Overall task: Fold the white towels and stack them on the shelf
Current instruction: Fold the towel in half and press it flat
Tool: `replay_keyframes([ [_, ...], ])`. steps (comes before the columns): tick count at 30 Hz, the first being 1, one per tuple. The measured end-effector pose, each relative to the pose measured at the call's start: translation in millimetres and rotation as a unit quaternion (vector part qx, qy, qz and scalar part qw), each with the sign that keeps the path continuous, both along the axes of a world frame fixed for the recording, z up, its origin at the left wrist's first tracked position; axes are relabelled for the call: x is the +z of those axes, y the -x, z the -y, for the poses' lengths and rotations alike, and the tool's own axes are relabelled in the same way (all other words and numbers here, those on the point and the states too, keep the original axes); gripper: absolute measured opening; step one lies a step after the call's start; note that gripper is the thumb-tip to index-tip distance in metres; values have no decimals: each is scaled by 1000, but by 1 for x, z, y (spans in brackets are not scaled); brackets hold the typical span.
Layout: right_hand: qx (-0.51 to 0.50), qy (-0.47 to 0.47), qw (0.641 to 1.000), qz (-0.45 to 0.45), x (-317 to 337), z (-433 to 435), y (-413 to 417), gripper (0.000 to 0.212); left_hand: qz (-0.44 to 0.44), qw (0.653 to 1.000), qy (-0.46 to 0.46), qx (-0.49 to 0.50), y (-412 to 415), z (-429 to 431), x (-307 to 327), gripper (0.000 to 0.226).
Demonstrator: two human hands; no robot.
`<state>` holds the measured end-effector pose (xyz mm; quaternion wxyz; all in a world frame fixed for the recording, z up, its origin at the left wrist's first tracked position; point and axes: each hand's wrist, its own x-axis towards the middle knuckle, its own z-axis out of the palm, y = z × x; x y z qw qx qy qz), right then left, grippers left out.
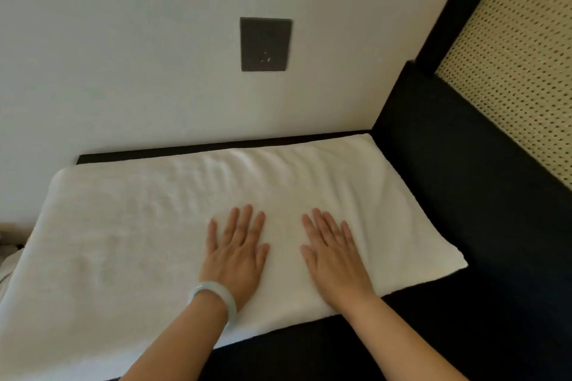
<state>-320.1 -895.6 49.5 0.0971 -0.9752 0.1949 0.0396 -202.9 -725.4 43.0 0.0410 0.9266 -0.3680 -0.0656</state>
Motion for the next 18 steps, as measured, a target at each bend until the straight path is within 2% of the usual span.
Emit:
replay_keyframes([
  [3, -84, 33, 996, -22, 0, 50, 60, 62, 3, 1000, -5, 5, -1, -2, -3, 67],
  [6, -147, 7, 988, -39, 5, 82, 93, 69, -4, 1000, -1, 12, 0, 0, 1, 68],
  [8, -163, -7, 986, -41, 7, 90, 95, 74, -6, 1000, 4, 13, 0, 0, 3, 69],
  [14, -155, -16, 987, -29, 9, 102, 108, 70, 2, 1000, -8, 6, 1, -2, 3, 69],
  [18, -210, -59, 975, -34, 16, 117, 135, 76, 2, 1000, -15, 11, 2, 1, 6, 69],
])
